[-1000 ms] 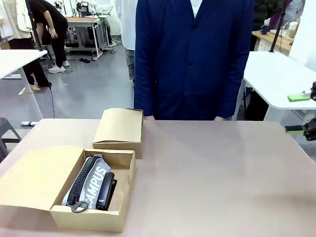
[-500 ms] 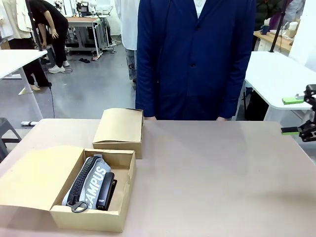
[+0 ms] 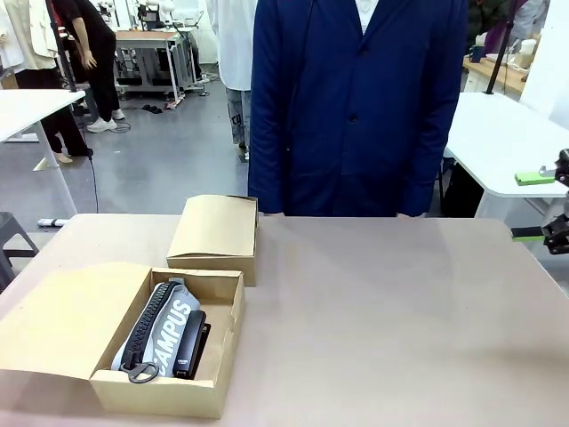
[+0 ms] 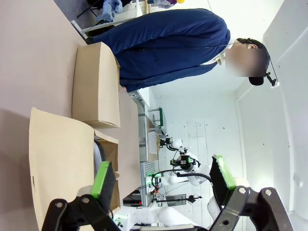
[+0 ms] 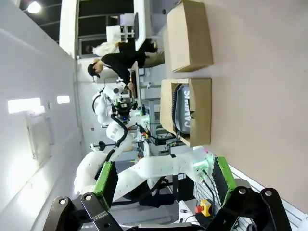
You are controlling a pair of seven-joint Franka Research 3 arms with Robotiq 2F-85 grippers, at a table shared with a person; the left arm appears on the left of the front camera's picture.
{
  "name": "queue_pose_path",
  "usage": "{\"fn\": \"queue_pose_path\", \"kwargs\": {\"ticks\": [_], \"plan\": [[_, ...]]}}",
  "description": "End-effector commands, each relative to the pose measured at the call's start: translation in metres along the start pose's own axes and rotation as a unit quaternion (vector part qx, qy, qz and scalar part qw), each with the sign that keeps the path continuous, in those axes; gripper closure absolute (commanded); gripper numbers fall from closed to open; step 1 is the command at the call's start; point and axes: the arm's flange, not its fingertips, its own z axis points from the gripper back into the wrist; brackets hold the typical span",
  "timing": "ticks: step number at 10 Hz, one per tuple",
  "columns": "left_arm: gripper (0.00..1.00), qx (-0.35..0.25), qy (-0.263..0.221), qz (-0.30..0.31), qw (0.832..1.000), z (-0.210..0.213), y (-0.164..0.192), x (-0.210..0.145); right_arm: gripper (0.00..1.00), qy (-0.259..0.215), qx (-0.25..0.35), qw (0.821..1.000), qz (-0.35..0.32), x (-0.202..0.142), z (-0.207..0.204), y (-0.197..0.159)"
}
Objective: Place items inside the box.
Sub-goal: Close the lid of the Mailer Box closest to the robot.
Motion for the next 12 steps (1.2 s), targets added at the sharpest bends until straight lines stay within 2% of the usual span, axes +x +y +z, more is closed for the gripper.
{"fn": "queue_pose_path", "kwargs": {"ticks": [1,2,3,4,5,6,7,8,9,10,12], "plan": [[0.00,-0.045,0.086,-0.089,0.991,-0.031,-0.025,-0.023,0.00,0.003,0.001,1.000,0.001,-0.002,0.002,-0.001],[0.00,-0.028,0.115,-0.209,0.971,-0.084,-0.038,-0.036,0.00,0.003,0.001,1.000,0.001,-0.002,0.002,-0.001],[0.00,-0.047,0.180,-0.294,0.938,-0.128,-0.044,-0.060,0.00,0.003,0.001,1.000,0.001,-0.002,0.002,-0.001],[0.00,-0.062,0.252,-0.366,0.894,-0.162,-0.045,-0.090,0.00,0.003,0.001,1.000,0.001,-0.002,0.002,-0.001],[0.00,-0.066,0.296,-0.439,0.846,-0.183,-0.038,-0.114,0.00,0.003,0.001,1.000,0.001,-0.002,0.002,-0.001],[0.00,-0.061,0.307,-0.502,0.806,-0.191,-0.029,-0.125,0.00,0.003,0.001,1.000,0.001,-0.002,0.002,-0.001],[0.00,-0.052,0.338,-0.532,0.775,-0.189,-0.016,-0.127,0.00,0.003,0.001,1.000,0.001,-0.002,0.002,-0.001],[0.00,-0.027,0.354,-0.577,0.736,-0.181,0.007,-0.127,0.00,0.003,0.001,1.000,0.001,-0.002,0.002,-0.001],[0.00,0.097,0.295,-0.627,0.714,-0.178,0.021,-0.114,0.00,0.003,0.001,1.000,0.001,-0.002,0.002,-0.001],[0.00,-0.024,0.378,-0.478,0.792,-0.214,-0.043,-0.086,0.00,0.003,0.001,1.000,0.001,-0.002,0.002,-0.001],[0.00,-0.024,0.378,-0.478,0.792,-0.214,-0.043,-0.086,0.00,0.003,0.001,1.000,0.001,-0.002,0.002,-0.001]]}}
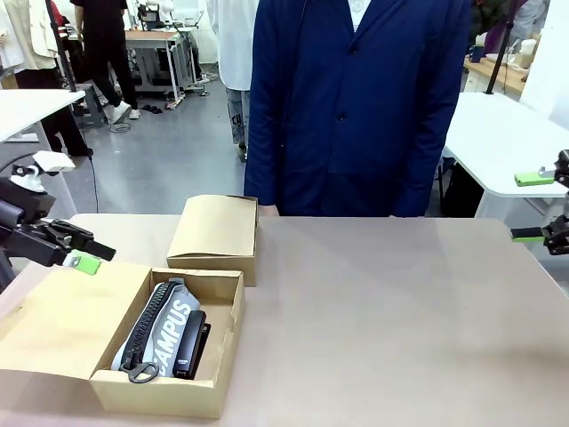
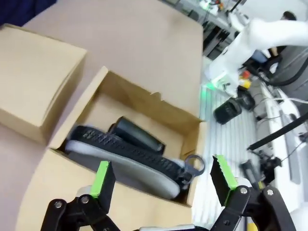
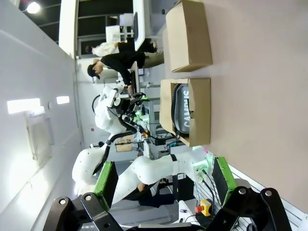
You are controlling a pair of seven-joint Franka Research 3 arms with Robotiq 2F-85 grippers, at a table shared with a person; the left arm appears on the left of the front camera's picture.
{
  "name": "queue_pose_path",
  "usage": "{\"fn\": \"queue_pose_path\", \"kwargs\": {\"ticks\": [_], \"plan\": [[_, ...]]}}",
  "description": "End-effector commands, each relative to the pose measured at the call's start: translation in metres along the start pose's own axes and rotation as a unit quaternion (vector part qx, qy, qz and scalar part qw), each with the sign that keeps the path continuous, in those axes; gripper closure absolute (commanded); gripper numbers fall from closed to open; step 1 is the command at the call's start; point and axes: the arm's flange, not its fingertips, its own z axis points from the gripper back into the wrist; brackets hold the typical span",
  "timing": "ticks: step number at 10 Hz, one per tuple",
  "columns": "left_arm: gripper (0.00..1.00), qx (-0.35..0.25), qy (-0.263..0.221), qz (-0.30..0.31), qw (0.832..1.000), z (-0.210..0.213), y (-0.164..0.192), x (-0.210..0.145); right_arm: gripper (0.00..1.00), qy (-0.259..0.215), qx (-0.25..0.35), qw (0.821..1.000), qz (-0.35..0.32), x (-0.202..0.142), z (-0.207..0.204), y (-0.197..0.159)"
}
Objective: Place items inside the box.
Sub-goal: Close the lid of the Mailer Box closest to the robot.
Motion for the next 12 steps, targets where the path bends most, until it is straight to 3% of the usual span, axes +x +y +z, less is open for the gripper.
{"fn": "queue_pose_path", "kwargs": {"ticks": [1,2,3,5,8,12], "plan": [[0.00,0.021,0.010,-0.019,1.000,0.005,0.007,-0.006,0.00,0.003,0.003,1.000,0.002,-0.002,0.002,0.000],[0.00,0.041,0.003,-0.100,0.994,0.011,0.024,-0.011,0.00,0.003,0.003,1.000,0.002,-0.002,0.002,0.000],[0.00,0.032,-0.027,-0.150,0.988,0.034,0.035,-0.017,0.00,0.003,0.003,1.000,0.002,-0.002,0.002,0.000],[0.00,0.077,-0.044,-0.221,0.971,0.082,0.055,-0.032,0.00,0.003,0.003,1.000,0.002,-0.002,0.002,0.000],[0.00,0.195,0.026,-0.208,0.958,0.117,0.100,-0.079,0.00,0.003,0.003,1.000,0.002,-0.002,0.002,0.000],[0.00,0.238,0.137,-0.155,0.949,0.133,0.126,-0.114,0.00,0.003,0.003,1.000,0.002,-0.002,0.002,0.000]]}}
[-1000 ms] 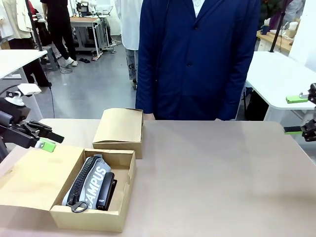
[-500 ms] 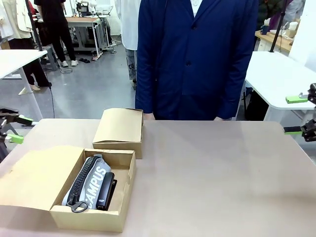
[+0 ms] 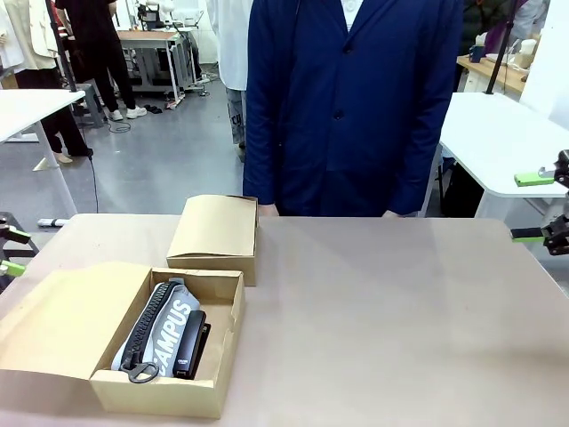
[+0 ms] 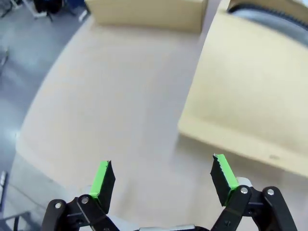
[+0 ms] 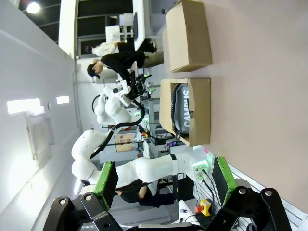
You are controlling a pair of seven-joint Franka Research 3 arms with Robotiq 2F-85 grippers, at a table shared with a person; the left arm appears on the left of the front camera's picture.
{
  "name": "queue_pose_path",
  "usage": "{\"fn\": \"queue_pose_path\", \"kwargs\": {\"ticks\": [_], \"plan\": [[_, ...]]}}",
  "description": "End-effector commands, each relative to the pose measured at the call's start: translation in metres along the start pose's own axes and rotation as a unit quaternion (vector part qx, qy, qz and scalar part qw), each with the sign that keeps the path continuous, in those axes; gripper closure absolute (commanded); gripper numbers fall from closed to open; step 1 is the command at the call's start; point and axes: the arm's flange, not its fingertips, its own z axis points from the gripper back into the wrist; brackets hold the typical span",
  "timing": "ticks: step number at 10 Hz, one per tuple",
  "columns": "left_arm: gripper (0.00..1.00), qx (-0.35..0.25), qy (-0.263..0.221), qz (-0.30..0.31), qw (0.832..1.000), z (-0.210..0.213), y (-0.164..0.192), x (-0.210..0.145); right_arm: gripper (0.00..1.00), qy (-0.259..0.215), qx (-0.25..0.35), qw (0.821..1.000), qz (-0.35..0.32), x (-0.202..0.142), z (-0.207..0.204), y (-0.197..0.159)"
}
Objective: Place items inside the box.
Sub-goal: Close the lid of the Mailer Box closest to the robot.
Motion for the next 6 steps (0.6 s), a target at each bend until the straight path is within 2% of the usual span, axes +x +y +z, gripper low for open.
{"fn": "queue_pose_path", "kwargs": {"ticks": [1,3,6], "plan": [[0.00,-0.022,0.054,0.014,0.998,-0.014,-0.004,-0.006,0.00,0.003,0.003,1.000,0.002,-0.002,0.002,0.000],[0.00,-0.062,0.062,0.029,0.996,-0.031,-0.007,-0.014,0.00,0.003,0.003,1.000,0.002,-0.002,0.002,0.000],[0.00,-0.132,0.027,0.028,0.991,-0.050,-0.026,-0.006,0.00,0.003,0.003,1.000,0.002,-0.002,0.002,0.000]]}}
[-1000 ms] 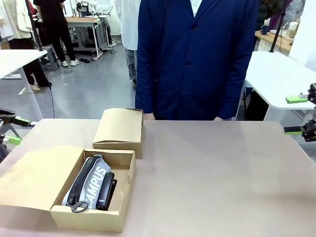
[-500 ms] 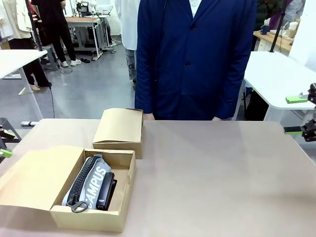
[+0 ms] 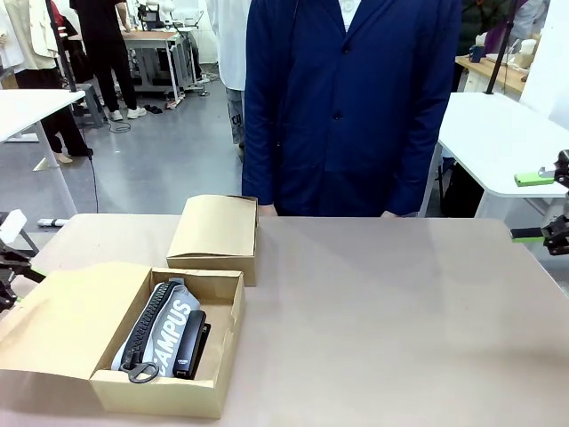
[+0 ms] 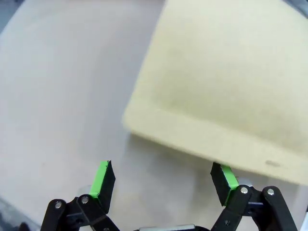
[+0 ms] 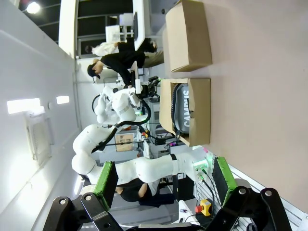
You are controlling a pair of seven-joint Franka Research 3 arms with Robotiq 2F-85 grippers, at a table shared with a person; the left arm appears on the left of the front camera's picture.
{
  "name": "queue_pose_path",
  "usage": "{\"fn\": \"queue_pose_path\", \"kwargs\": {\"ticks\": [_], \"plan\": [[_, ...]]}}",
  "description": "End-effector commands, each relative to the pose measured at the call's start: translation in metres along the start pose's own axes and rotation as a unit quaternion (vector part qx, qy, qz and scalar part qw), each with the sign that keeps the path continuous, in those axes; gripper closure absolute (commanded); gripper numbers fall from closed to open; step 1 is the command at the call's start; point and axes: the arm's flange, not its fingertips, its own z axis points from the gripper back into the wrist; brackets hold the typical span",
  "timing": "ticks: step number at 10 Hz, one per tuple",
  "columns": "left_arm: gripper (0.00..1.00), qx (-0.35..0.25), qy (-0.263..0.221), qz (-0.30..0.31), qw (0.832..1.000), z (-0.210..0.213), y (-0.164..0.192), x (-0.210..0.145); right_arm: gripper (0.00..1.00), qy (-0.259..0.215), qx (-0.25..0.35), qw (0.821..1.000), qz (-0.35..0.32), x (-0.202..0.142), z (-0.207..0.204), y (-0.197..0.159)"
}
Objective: Place items inside the box.
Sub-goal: Close the lid of the Mailer Box closest to the robot.
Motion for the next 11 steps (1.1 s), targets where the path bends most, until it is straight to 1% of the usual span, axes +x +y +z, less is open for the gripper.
{"fn": "queue_pose_path", "kwargs": {"ticks": [1,2,4,5,7,8,9,11], "plan": [[0.00,-0.079,-0.045,0.005,0.996,0.000,-0.016,0.015,0.00,0.002,0.003,1.000,0.002,-0.002,0.002,0.000],[0.00,-0.113,-0.078,0.004,0.990,-0.004,-0.022,0.022,0.00,0.002,0.003,1.000,0.002,-0.002,0.002,0.000],[0.00,-0.153,-0.138,0.008,0.978,-0.006,-0.033,0.038,0.00,0.002,0.003,1.000,0.002,-0.002,0.002,0.000],[0.00,-0.155,-0.166,0.002,0.974,-0.004,-0.040,0.048,0.00,0.002,0.003,1.000,0.002,-0.002,0.002,0.000],[0.00,-0.138,-0.233,-0.003,0.963,0.005,-0.056,0.074,0.00,0.002,0.003,1.000,0.002,-0.002,0.002,0.000],[0.00,-0.161,-0.265,0.005,0.951,0.009,-0.068,0.092,0.00,0.002,0.003,1.000,0.002,-0.002,0.002,0.000],[0.00,-0.166,-0.275,-0.004,0.947,0.007,-0.080,0.108,0.00,0.002,0.003,1.000,0.002,-0.002,0.002,0.000],[0.00,-0.198,-0.285,-0.020,0.938,-0.002,-0.110,0.144,0.00,0.002,0.003,1.000,0.002,-0.002,0.002,0.000]]}}
